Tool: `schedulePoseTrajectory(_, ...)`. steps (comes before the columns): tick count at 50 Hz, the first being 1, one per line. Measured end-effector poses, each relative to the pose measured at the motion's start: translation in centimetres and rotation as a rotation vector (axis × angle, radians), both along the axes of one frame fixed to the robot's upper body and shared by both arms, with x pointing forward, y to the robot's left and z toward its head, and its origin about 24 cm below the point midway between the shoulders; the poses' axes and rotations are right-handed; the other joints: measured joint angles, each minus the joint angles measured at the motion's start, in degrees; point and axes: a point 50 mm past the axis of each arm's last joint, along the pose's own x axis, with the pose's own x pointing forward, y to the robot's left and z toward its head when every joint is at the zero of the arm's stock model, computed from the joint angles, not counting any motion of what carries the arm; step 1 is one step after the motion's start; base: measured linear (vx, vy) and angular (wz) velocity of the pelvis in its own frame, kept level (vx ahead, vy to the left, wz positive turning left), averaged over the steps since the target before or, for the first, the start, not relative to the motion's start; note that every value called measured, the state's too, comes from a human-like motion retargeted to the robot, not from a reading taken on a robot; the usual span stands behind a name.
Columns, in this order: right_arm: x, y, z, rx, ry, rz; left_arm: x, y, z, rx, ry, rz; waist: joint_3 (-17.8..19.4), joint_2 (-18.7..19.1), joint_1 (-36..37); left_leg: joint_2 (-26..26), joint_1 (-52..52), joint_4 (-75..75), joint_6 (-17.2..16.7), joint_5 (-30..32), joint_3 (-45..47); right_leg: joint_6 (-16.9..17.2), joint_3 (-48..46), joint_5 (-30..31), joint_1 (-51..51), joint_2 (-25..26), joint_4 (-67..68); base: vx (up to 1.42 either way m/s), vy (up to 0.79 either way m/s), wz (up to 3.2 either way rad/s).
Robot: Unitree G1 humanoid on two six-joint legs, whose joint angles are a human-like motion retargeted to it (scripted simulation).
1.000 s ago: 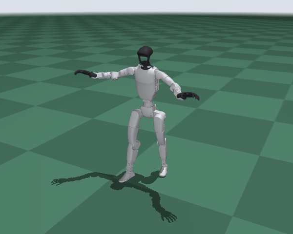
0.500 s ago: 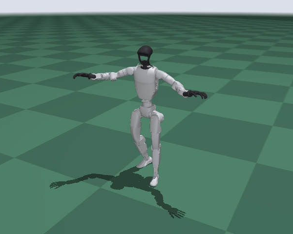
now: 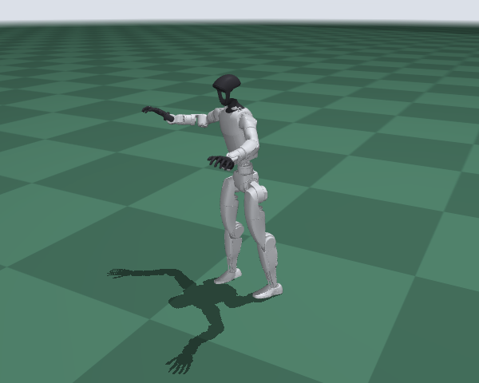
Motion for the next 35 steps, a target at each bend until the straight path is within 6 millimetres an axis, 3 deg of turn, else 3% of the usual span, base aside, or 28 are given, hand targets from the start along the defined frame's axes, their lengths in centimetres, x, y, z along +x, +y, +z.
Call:
schedulePoseTrajectory(3, 0.5, 1.0, -0.1, -0.029, -0.037, 0.053, 1.1, -1.9, 1.5, 0.036, -0.130, -0.101, 0.0, 0.6, -5.1, 1.0, 0.2, -2.8, -0.6, 0.7, 6.3, -0.4, 2.2, 1.1, -2.8, 1.5, -0.8, -0.20, 0.11, -1.37)
schedulePoseTrajectory(6, 1.3, 1.8, -0.9, -0.015, -0.010, 0.100, 1.7, -2.5, 2.4, 0.037, -0.153, -0.126, 0.0, 0.4, -8.3, 1.6, -0.1, -2.9, -1.9, 0.7, 13.5, -1.5, -1.0, 0.9, -5.5, 1.8, -1.0, -0.16, 0.09, -2.03)
schedulePoseTrajectory(8, 1.8, 1.9, -1.6, 0.024, 0.057, 0.107, 1.8, -1.9, 2.3, 0.001, -0.073, -0.077, -0.3, 0.3, -8.9, 1.7, 0.1, -2.9, -3.5, 0.5, 19.7, -2.3, -10.9, 0.5, -7.3, 0.9, 0.0, -0.10, 0.09, -2.75)
schedulePoseTrajectory(13, 2.0, 1.0, -2.5, 0.126, 0.236, 0.056, 0.7, 0.6, 1.1, -0.145, 0.188, 0.125, -2.5, 0.2, -7.1, 0.3, 0.7, -2.9, -8.5, -0.2, 38.1, -4.3, -46.5, -0.1, -9.4, -3.0, 5.5, 0.00, 0.09, -3.32)
schedulePoseTrajectory(15, 1.8, 0.6, -2.2, 0.142, 0.281, 0.020, 0.1, 1.2, 0.9, -0.192, 0.255, 0.184, -3.3, 0.4, -6.1, -0.9, 1.4, -2.9, -9.4, -0.5, 44.8, -4.8, -53.5, 0.6, -8.9, -3.5, 6.4, 0.10, 0.07, -3.26)
schedulePoseTrajectory(18, 1.4, 0.1, -1.8, 0.135, 0.303, -0.024, -0.6, 1.8, 0.6, -0.210, 0.279, 0.227, -3.3, 0.3, -5.7, -3.0, 3.8, -2.3, -7.7, -0.8, 52.9, -2.3, -48.9, 3.4, -7.6, -2.3, 3.1, 0.16, 0.05, -2.88)
schedulePoseTrajectory(20, 1.1, -0.1, -1.8, 0.133, 0.311, -0.048, -0.9, 2.1, 0.5, -0.201, 0.271, 0.255, -2.6, -0.8, -5.4, -4.1, 5.3, 1.2, -4.9, -1.6, 57.6, 0.2, -42.0, 5.9, -6.5, -1.9, 0.2, 0.18, 0.02, -2.75)
schedulePoseTrajectory(23, 0.7, -0.7, -2.6, 0.171, 0.352, -0.099, -1.4, 2.4, 0.4, -0.216, 0.280, 0.310, -0.8, -4.8, -4.5, -3.2, 5.4, 15.6, 0.7, -2.9, 60.0, 0.4, -31.6, 8.3, -4.0, -3.4, -3.1, 0.16, -0.02, -2.83)
schedulePoseTrajectory(26, 0.6, -1.1, -4.2, 0.241, 0.405, -0.114, -1.4, 2.5, 0.7, -0.216, 0.312, 0.338, 1.1, -7.8, -4.5, 1.8, -0.2, 38.1, 5.1, -5.7, 49.5, 0.1, -23.1, 8.3, -1.0, -5.4, -3.7, 0.17, 0.13, -2.56)
schedulePoseTrajectory(29, 0.9, -0.5, -6.0, 0.263, 0.420, -0.048, -0.6, 2.0, 1.4, -0.127, 0.337, 0.281, 1.5, -8.0, -4.4, 3.6, -9.1, 53.1, 3.6, -8.1, 32.1, -0.2, -15.5, 7.5, -0.1, -3.9, -2.1, 0.10, 0.15, -2.51)
schedulePoseTrajectory(32, 0.8, -0.4, -7.5, 0.290, 0.465, -0.024, -0.2, 1.7, 1.4, -0.109, 0.362, 0.267, 0.8, -8.2, -4.1, 1.7, -12.9, 55.7, 3.0, -10.6, 21.2, -1.1, -7.7, 8.8, 1.0, -2.9, -3.7, 0.07, 0.20, -2.43)
schedulePoseTrajectory(35, 1.0, -0.1, -7.9, 0.267, 0.469, 0.000, 0.4, 1.2, 1.9, -0.061, 0.345, 0.224, 0.1, -8.6, -3.0, 1.3, -11.9, 51.1, 5.2, -12.4, 17.2, -0.7, 0.5, 9.6, 0.4, -2.8, -3.7, 0.03, 0.24, -2.51)
